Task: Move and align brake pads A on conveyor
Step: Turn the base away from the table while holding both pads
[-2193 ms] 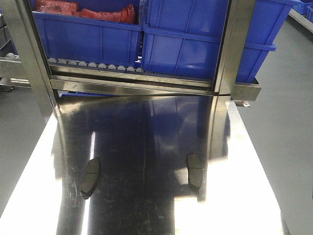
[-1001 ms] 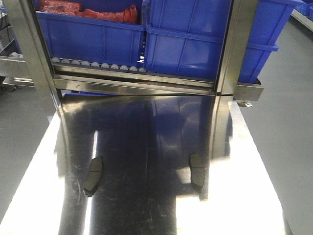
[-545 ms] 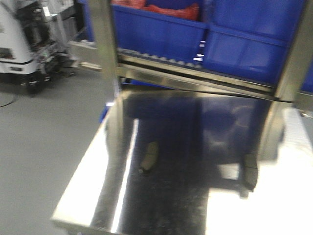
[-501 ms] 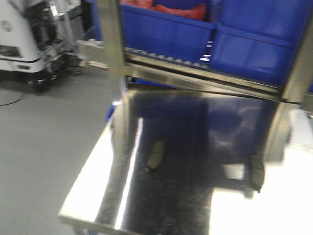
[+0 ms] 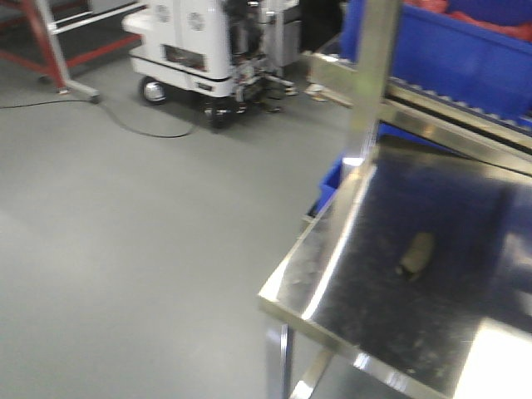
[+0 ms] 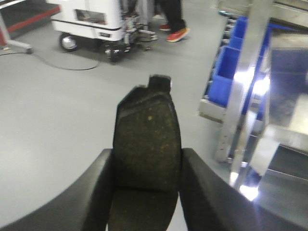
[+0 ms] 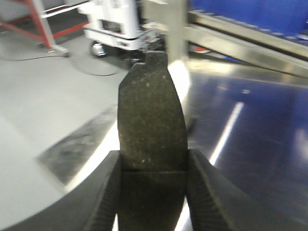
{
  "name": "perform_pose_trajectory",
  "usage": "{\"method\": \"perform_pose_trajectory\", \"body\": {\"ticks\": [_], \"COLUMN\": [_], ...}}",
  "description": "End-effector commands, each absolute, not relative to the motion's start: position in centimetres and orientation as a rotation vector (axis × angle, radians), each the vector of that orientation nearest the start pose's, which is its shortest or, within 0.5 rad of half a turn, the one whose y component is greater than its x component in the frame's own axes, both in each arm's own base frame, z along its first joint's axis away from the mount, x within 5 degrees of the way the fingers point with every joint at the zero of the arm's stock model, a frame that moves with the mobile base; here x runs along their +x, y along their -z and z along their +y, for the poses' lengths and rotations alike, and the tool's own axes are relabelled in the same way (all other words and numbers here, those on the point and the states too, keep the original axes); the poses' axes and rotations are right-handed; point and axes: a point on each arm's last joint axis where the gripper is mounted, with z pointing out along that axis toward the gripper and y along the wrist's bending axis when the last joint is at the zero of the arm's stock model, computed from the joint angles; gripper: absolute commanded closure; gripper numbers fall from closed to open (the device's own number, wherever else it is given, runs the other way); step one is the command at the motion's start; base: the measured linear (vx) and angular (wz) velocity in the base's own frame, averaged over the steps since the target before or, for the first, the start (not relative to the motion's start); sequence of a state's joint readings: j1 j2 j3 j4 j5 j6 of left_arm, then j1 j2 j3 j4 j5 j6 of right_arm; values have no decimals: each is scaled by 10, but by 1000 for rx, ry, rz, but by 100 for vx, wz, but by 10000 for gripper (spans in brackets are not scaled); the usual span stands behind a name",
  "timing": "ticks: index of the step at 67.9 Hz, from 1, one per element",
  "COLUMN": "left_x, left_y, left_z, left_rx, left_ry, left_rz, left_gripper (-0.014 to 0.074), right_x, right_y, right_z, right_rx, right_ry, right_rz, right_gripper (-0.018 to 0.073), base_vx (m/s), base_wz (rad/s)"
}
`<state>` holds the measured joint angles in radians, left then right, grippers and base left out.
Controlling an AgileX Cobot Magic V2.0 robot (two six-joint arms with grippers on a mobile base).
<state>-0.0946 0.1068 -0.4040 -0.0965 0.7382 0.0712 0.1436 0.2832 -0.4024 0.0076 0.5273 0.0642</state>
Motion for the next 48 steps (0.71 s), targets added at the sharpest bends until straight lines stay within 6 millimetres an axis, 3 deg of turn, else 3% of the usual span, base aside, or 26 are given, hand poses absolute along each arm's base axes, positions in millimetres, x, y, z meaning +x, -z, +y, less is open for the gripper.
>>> {"method": "perform_pose_trajectory", "body": {"ticks": [1, 48], "left_x": [34, 34], "left_y": [-291, -291], "left_z": [-9, -9], "left_rx": [115, 115], "left_ry": [148, 148], "left_rz": [1813, 1813], "left_gripper": [603, 603], "right_x": [68, 68], "right_y": [-301, -301], "right_z": [10, 10], "right_rx": [-77, -78], "right_ry": [-141, -141], "right_rz": [1771, 1773], "right_gripper": [564, 564], "base_vx": [-15, -16], "base_wz": [69, 72]}}
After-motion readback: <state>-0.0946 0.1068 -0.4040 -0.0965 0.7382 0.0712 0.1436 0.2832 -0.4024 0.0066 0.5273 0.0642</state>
